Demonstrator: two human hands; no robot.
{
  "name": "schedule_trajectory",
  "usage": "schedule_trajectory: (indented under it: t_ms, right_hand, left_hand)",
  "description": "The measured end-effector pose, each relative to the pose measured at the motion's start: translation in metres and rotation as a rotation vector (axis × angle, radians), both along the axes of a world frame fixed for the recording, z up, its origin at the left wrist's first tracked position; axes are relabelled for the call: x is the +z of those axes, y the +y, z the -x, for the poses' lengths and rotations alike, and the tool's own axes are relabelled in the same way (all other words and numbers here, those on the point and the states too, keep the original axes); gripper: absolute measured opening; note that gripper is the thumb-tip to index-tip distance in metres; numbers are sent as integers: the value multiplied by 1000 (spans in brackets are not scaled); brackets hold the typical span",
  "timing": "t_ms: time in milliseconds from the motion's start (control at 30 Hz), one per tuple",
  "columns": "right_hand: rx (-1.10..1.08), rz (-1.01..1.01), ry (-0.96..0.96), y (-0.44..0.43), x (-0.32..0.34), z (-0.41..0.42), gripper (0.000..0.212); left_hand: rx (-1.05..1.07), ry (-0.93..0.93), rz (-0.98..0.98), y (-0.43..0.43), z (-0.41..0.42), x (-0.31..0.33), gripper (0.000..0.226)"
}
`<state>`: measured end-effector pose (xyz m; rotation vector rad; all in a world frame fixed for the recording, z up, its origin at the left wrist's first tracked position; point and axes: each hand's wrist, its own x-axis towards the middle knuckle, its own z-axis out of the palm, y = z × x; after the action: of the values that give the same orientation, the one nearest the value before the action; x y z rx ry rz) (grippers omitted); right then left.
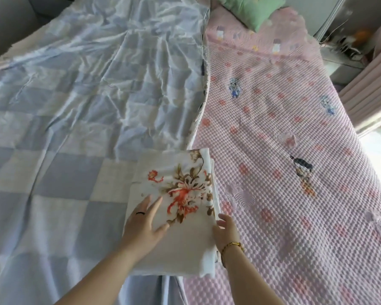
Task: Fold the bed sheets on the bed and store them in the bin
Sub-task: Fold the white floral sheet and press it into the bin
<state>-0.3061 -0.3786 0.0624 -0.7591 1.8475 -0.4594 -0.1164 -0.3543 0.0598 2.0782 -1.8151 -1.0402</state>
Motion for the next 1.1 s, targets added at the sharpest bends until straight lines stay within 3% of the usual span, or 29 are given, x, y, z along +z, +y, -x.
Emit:
schedule_trajectory:
  t_ms: [67, 133, 233, 300, 367, 467, 600, 767, 933, 1033, 1100]
  right_hand:
    - [52, -5, -9, -8, -12, -3, 52]
    - [90, -47, -2, -15, -23, -10, 53]
    - [120, -70, 79, -28, -37, -13, 20]
    - [156, -20, 173, -33, -43, -6, 8]
    - [213, -27, 326, -35, -49, 3, 11]
    - [283, -73, 494, -43, -65, 14, 22]
    - [307, -11, 367, -63, -91, 8, 55]
    - [391, -101, 431, -73, -120, 5, 58]
    - [384, -139, 425, -77, -121, 4, 59]
    - [363, -125, 415, -76, -116, 4, 58]
    - [348, -106, 396, -76, -110, 8, 57]
  left_hand:
    - [-104, -116, -99, -6, 5, -16, 91]
    - [-195, -197, -139, -12, 10, -33, 86]
    - [-179, -240, -86, -23, 14, -47, 84]
    - [-128, -298, 111, -34, 12, -53, 80]
    - [-72, -329, 206, -49, 5, -55, 74]
    - [57, -249, -20, -69, 0, -66, 84]
    - [20, -340, -176, -85, 5, -91, 94]
    - [52, -337, -211, -88, 7, -122, 126]
    - [10, -351, -260, -92, 9, -122, 123]
    - [21, -334, -184, -89, 5, -115, 106]
    - [67, -238, -28, -83, 3, -111, 95]
